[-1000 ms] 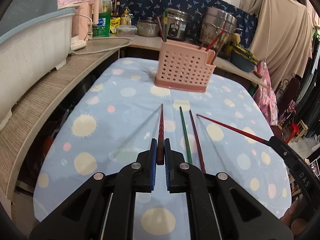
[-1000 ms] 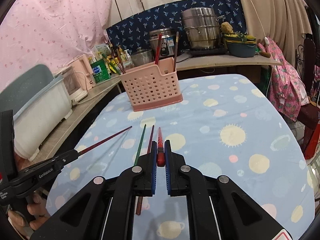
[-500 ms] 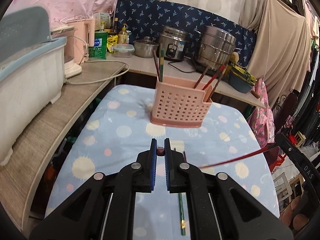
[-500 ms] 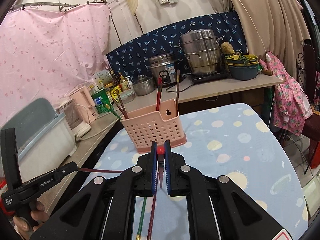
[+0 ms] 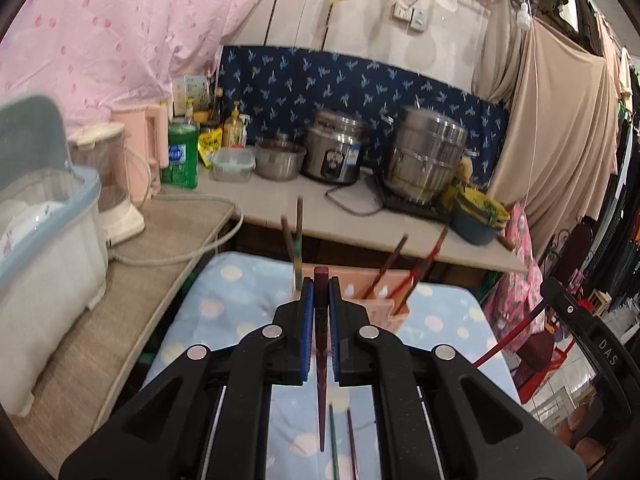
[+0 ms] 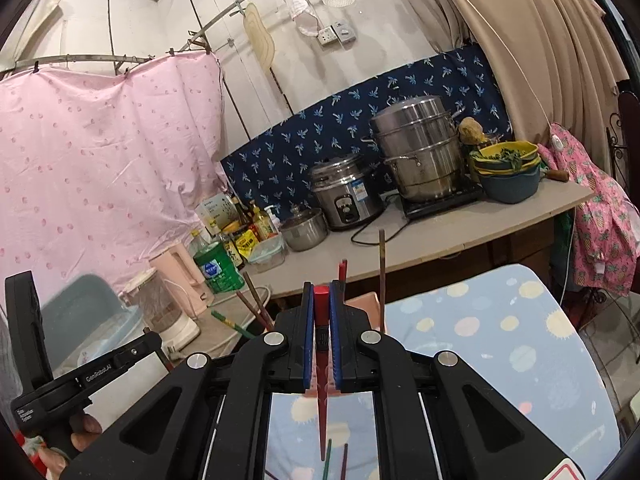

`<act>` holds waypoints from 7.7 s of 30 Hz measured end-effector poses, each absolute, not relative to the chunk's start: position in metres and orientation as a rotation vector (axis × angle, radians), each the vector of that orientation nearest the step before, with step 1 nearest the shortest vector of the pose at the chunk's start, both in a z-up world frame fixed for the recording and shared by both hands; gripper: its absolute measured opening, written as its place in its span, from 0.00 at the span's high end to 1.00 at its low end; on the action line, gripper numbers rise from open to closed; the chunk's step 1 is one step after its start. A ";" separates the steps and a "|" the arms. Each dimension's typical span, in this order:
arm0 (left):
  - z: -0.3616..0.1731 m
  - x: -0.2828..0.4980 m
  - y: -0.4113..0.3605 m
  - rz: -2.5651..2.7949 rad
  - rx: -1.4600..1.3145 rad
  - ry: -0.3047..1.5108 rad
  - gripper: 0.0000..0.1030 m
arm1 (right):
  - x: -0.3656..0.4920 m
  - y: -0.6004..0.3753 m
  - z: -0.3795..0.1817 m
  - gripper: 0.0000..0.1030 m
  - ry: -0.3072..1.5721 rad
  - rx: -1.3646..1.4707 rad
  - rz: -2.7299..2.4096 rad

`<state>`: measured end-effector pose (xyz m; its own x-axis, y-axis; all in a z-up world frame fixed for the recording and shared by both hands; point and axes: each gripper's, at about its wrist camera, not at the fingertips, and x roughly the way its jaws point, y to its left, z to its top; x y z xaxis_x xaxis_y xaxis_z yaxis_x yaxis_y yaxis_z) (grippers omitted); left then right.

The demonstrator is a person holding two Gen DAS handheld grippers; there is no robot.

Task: Organize utensils
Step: 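Lift both chopsticks and carry them above the pink basket, then insert the chopsticks into the pink basket and open both grippers, then move both grippers back to the last green and dark red chopsticks, then grasp the dark red chopstick with the right gripper while the left gripper grasps the green one, then lift both chopsticks and carry them above the pink basket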

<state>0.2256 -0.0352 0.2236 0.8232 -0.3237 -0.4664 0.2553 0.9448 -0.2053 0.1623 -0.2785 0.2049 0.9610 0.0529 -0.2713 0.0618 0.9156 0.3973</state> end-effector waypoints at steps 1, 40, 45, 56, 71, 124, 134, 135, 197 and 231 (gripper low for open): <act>0.231 0.230 -0.036 -0.307 -0.140 0.504 0.93 | 0.168 -0.279 0.211 0.93 0.270 0.417 0.001; 0.207 0.335 -0.072 -0.263 -0.132 0.475 0.73 | 0.309 -0.281 0.185 0.90 0.326 0.400 -0.029; 0.209 0.323 -0.071 -0.262 -0.120 0.465 0.71 | 0.295 -0.278 0.193 0.90 0.312 0.389 -0.018; 0.195 0.279 -0.063 -0.269 -0.101 0.501 0.66 | 0.247 -0.268 0.184 0.90 0.342 0.392 0.013; 0.139 0.212 -0.051 -0.263 -0.046 0.611 0.66 | 0.158 -0.234 0.126 0.88 0.470 0.329 0.015; -0.007 0.077 -0.032 -0.280 0.048 0.862 0.46 | 0.042 -0.153 -0.031 0.93 0.866 0.144 0.024; -0.021 0.069 -0.064 -0.349 0.088 0.881 0.46 | 0.034 -0.196 -0.030 0.93 0.850 0.202 -0.068; -0.023 0.069 -0.068 -0.350 0.097 0.884 0.46 | 0.034 -0.198 -0.030 0.93 0.850 0.211 -0.067; -0.027 0.066 -0.062 -0.324 0.101 0.891 0.93 | 0.032 -0.202 -0.033 0.93 0.843 0.259 -0.050; 0.053 0.084 -0.054 -0.321 0.022 0.831 0.93 | 0.048 -0.213 0.056 0.93 0.657 0.303 -0.006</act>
<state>0.0842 -0.0543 0.0527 0.6288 -0.2715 -0.7286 0.2883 0.9517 -0.1058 0.0476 -0.2127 0.0555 0.7935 0.0900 -0.6019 0.1006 0.9560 0.2756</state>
